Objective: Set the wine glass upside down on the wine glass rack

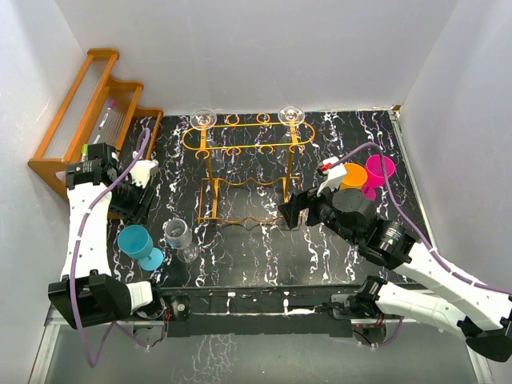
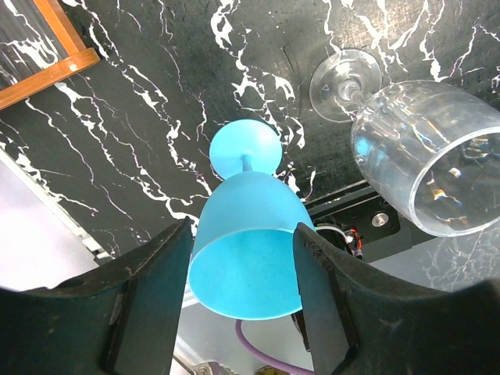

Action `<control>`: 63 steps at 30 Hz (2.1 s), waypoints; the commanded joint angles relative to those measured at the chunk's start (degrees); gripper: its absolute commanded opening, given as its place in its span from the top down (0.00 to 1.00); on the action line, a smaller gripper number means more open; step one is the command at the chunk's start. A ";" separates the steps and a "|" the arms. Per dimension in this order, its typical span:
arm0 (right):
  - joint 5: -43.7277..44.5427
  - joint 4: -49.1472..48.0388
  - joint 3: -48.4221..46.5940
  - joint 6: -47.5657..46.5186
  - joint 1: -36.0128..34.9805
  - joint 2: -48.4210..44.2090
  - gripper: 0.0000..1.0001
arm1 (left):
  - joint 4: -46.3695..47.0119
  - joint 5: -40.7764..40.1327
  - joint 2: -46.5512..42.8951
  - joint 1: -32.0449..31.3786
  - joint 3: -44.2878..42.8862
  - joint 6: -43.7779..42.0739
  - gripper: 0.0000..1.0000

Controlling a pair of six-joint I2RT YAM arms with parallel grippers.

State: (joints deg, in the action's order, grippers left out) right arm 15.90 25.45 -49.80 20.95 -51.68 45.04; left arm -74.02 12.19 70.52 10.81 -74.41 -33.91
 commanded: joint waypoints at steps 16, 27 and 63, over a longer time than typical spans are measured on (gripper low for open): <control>0.45 -3.32 1.61 1.72 0.09 -1.48 0.02 | -3.61 -5.04 0.36 0.18 -3.45 -7.98 0.49; 0.48 -3.65 1.81 1.69 0.14 -1.00 0.02 | -0.91 -2.97 0.52 0.16 2.65 -9.41 0.51; 13.84 -15.62 -9.85 -2.38 0.09 -14.14 0.01 | 47.79 -0.08 -6.93 0.18 -24.31 -14.65 1.00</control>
State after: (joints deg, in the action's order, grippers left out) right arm 23.53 23.03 -61.63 21.91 -51.68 35.48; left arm -55.86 4.40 71.29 10.81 -107.90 -47.99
